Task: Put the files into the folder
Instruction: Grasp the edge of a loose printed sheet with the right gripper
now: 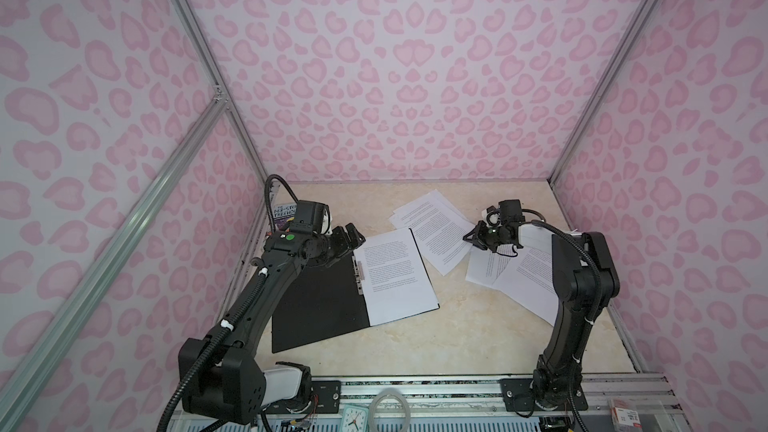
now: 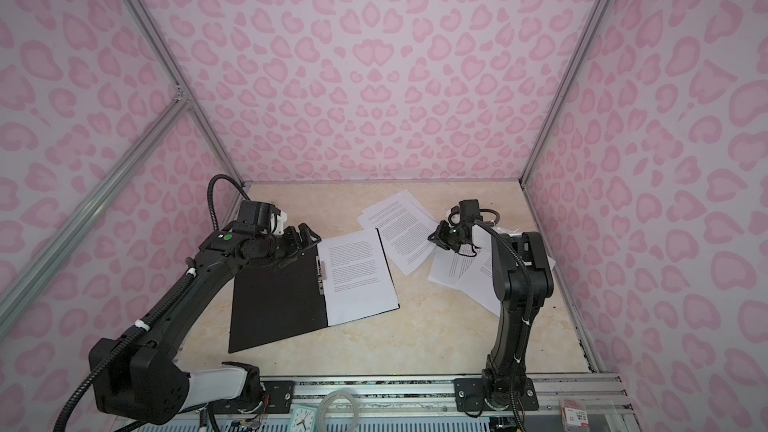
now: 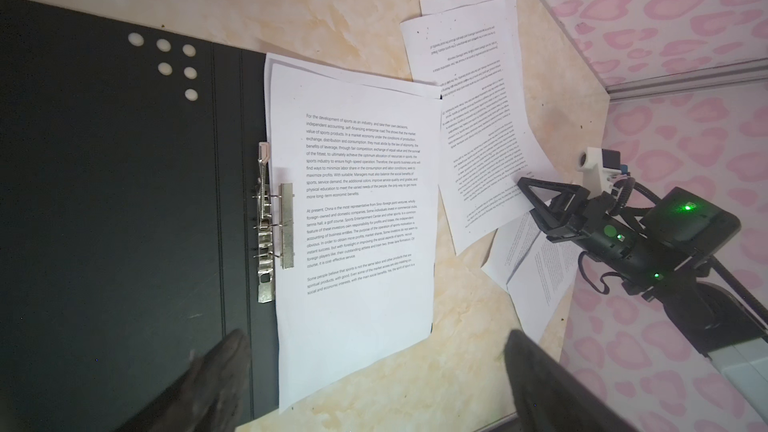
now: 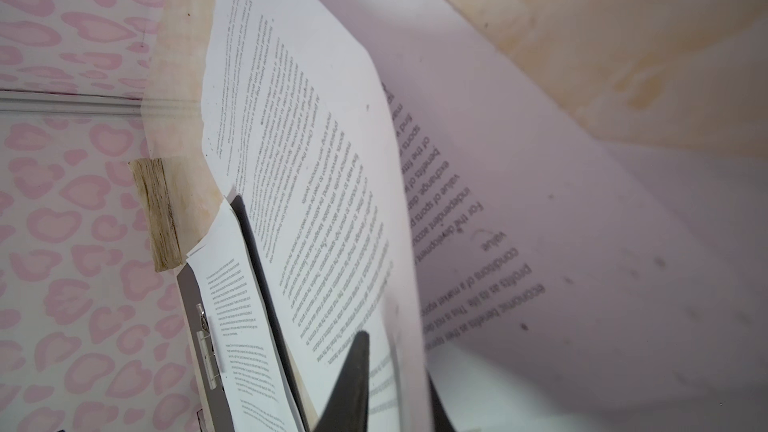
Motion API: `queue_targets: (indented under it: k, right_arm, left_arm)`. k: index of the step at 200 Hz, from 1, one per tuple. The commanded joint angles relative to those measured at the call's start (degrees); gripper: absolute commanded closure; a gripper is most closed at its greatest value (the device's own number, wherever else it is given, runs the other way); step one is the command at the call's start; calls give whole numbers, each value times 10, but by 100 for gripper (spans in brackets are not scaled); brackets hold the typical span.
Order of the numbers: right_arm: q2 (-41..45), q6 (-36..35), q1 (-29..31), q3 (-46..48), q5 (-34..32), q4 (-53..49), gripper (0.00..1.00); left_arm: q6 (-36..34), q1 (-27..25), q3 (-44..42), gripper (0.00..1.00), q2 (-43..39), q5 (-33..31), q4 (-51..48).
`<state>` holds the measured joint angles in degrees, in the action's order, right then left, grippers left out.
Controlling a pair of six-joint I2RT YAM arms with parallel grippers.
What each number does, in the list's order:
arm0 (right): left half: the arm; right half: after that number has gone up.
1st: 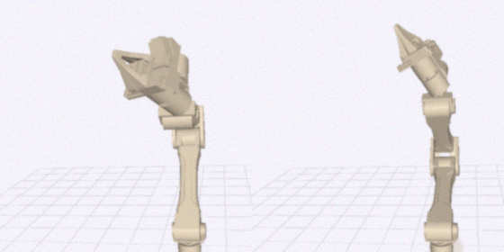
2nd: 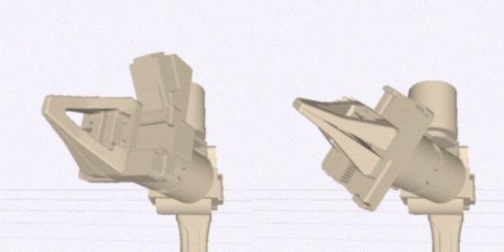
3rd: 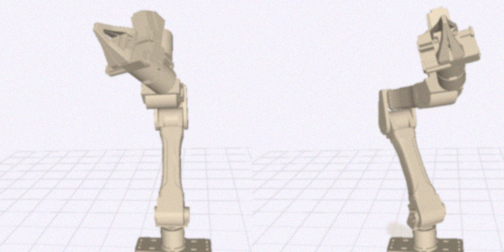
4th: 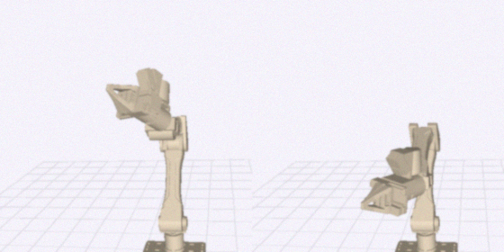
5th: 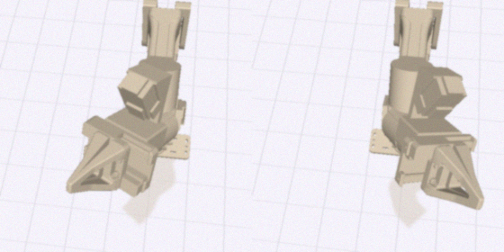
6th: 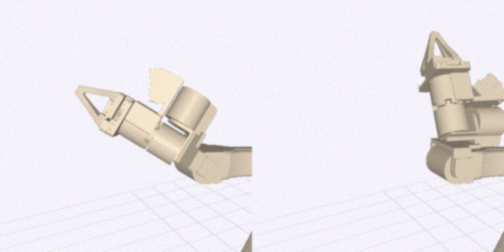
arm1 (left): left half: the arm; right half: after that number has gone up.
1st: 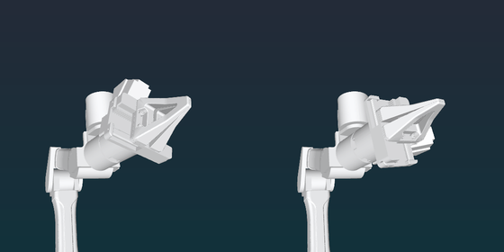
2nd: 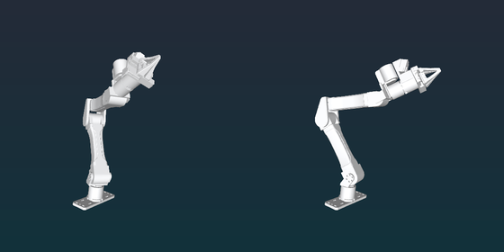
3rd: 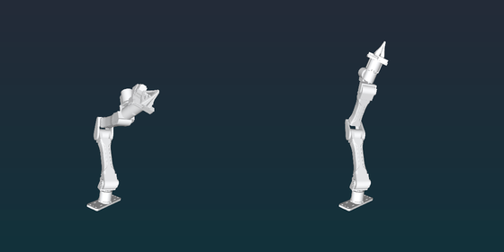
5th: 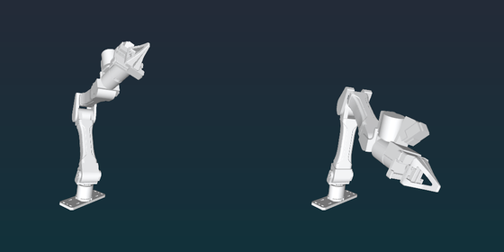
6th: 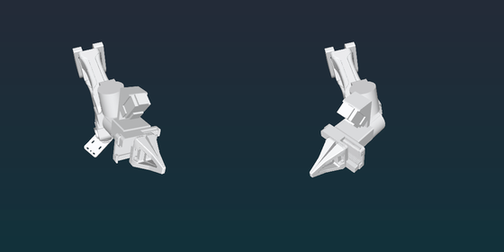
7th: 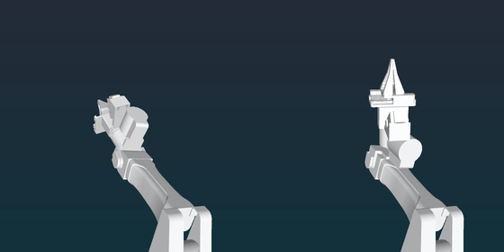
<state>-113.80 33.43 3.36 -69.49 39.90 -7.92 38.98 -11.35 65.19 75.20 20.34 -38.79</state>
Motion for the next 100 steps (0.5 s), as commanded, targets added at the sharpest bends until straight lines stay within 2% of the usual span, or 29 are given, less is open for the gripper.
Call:
queue_targets:
  k: [1,16,54,100]
  right_arm:
    - [9,4,0,-2,-15,22,93]
    - [9,1,0,-19,-16,3,100]
    - [46,-34,1,-76,-24,-70,100]
    - [100,-149,26,-221,-64,-241,100]
  left_arm:
    - [18,0,7,3,-4,17,17]
    - [24,0,15,3,-4,18,17]
    - [25,1,50,3,-2,32,28]
    - [21,-11,90,3,-17,39,103]
